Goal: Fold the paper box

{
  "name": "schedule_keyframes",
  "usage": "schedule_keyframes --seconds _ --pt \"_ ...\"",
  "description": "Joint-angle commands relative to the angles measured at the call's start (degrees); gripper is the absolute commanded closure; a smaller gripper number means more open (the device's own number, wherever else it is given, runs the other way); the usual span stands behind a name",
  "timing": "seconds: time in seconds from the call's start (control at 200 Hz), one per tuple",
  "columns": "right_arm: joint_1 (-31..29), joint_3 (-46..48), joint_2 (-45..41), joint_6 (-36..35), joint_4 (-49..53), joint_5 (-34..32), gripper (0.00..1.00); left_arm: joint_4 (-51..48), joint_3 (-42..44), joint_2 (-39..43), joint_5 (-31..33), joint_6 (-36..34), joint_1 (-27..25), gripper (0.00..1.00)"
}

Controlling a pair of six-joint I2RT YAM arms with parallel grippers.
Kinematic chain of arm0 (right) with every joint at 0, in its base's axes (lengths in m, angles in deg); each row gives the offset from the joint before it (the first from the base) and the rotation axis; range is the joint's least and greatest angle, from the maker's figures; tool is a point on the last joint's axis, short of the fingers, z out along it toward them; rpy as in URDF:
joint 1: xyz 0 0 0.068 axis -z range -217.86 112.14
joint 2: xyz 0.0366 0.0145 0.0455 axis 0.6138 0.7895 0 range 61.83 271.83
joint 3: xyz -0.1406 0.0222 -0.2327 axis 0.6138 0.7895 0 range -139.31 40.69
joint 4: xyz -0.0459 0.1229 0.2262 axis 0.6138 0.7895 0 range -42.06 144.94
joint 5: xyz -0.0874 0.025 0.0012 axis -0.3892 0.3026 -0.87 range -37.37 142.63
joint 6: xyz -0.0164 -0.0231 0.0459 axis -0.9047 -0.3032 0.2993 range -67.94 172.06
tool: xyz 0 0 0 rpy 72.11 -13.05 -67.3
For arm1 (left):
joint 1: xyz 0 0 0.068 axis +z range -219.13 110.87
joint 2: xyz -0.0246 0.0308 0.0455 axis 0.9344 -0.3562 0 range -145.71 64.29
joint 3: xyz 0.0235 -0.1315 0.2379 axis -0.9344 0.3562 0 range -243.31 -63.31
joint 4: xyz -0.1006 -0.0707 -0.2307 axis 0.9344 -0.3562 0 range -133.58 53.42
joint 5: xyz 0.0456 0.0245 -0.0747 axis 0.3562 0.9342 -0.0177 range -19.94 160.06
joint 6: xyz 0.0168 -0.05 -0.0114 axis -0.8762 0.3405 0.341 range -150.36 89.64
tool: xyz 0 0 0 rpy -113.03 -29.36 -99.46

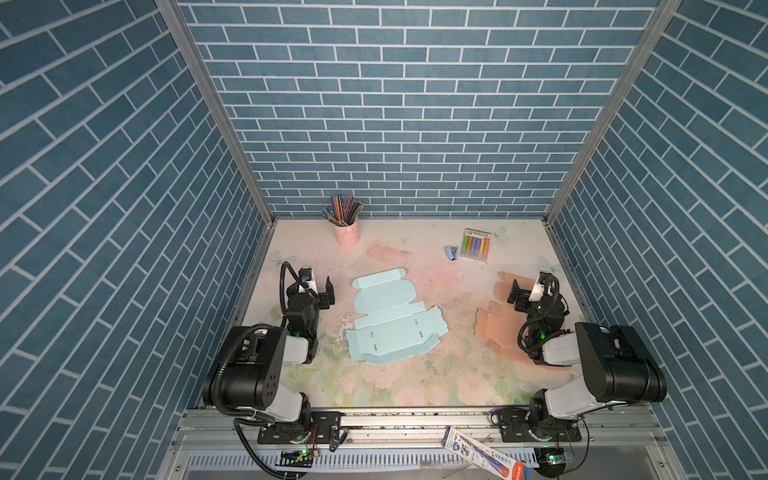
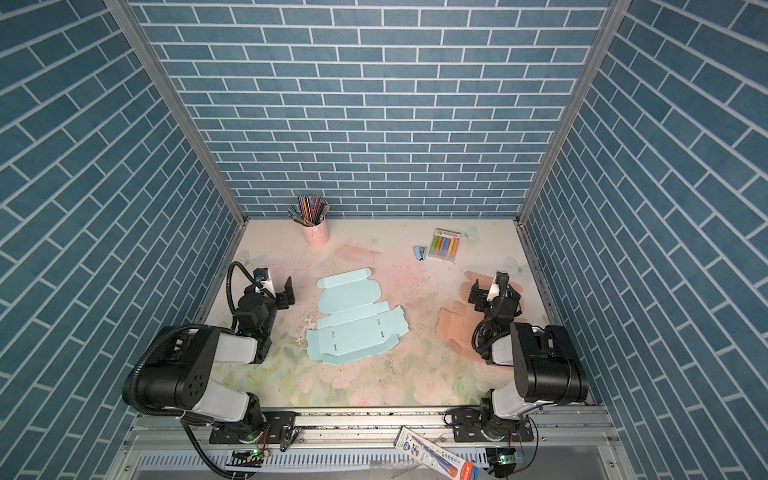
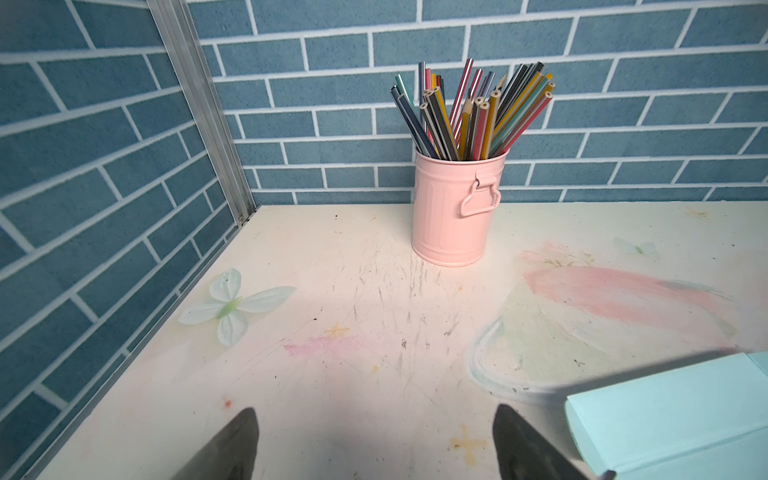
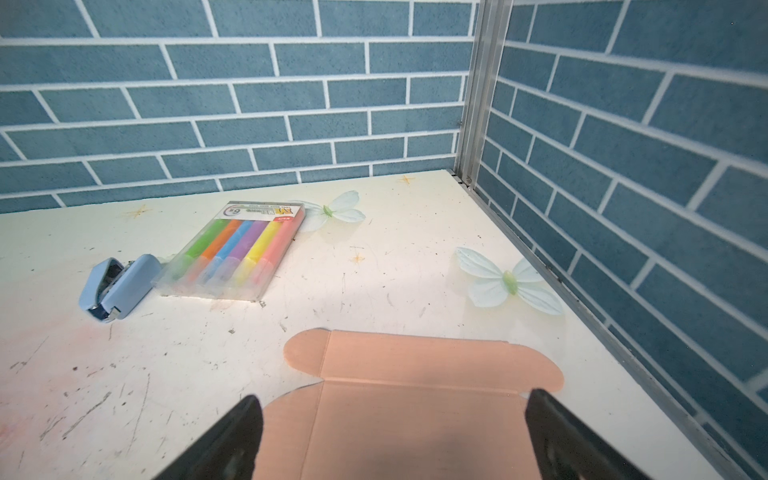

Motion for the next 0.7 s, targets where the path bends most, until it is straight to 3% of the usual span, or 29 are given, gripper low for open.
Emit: schedule_keyframes --seconds 0.0,0.43,0.595,0.695 --pt "-0.2 -0.9 -0.2 -0.8 0.0 0.5 0.01 0.4 -0.6 -0.2 -0.4 -0.7 0.0 0.11" --pt "-0.2 0.7 -1.0 -1.6 -2.8 1.1 0.01 -1.1 -1.1 0.8 -2.3 -1.4 0.0 0.12" --pt "-0.3 3.5 -5.9 -2.6 -3.7 2.1 0.01 -3.5 -1.0 3.7 -2.0 -1.2 0.1 0.12" --pt "-0.8 2.6 -10.4 -2.6 2.6 1.2 0.01 -6.3 -0.9 6.9 -1.5 -0.9 0.0 0.12"
